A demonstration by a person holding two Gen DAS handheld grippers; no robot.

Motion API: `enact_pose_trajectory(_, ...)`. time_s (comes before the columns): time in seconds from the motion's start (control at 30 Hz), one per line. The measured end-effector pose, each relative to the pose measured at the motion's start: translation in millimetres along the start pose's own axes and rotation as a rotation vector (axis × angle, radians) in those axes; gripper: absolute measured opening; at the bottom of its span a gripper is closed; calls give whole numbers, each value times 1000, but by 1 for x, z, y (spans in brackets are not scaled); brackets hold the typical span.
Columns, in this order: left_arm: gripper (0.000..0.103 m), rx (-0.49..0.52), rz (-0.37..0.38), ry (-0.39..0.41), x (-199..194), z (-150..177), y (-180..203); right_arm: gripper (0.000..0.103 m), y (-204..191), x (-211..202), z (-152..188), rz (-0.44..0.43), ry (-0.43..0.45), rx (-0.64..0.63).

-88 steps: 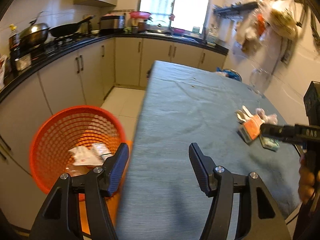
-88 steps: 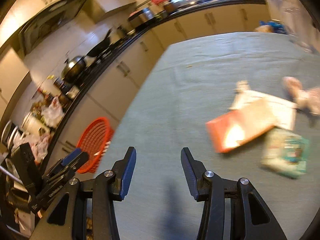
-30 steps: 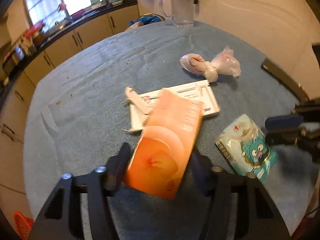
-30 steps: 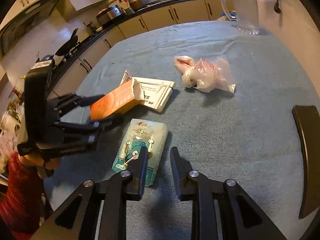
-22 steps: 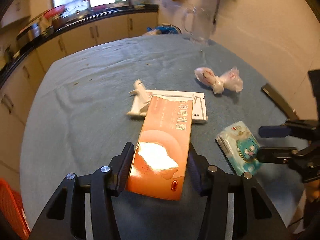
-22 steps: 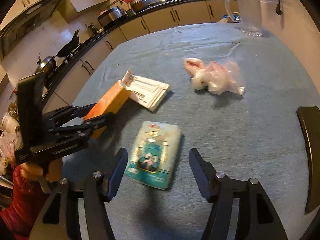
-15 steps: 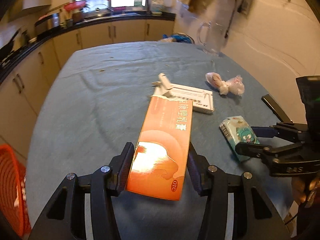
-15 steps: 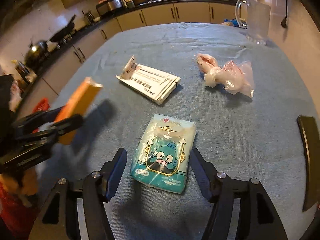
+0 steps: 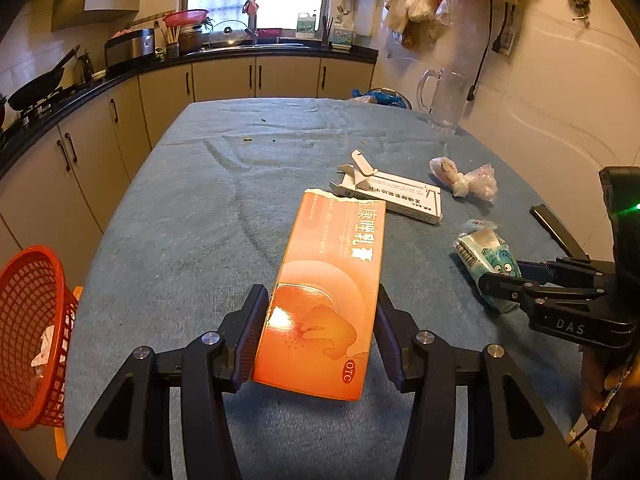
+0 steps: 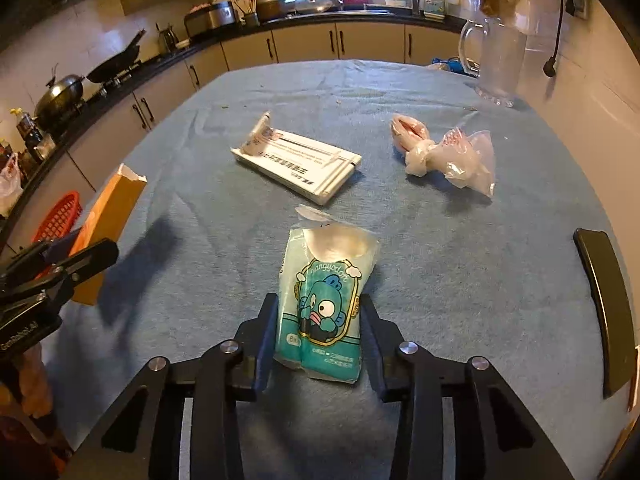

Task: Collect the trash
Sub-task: 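Carry the orange box and tissue pack over the orange basket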

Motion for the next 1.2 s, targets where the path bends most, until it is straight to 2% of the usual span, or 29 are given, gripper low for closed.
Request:
enact_pose_trajectory(0.37, 50, -9, -43, 28, -15, 1, -10, 41, -33, -17, -6, -77, 51, -11)
enact_pose_trajectory(1.2, 50, -4, -87, 43, -25, 3, -20, 41, -56, -15, -6, -139, 39, -31)
Point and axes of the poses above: each gripper's, at about its wrist camera, not at the fingertips, and x roughly the way its jaws point, y to its right, z to its underside, the point moved 3 cm from there along x, roughly the way its jaws point, and after that the axes turned 9 degrees about y, right-handed, at the moved point
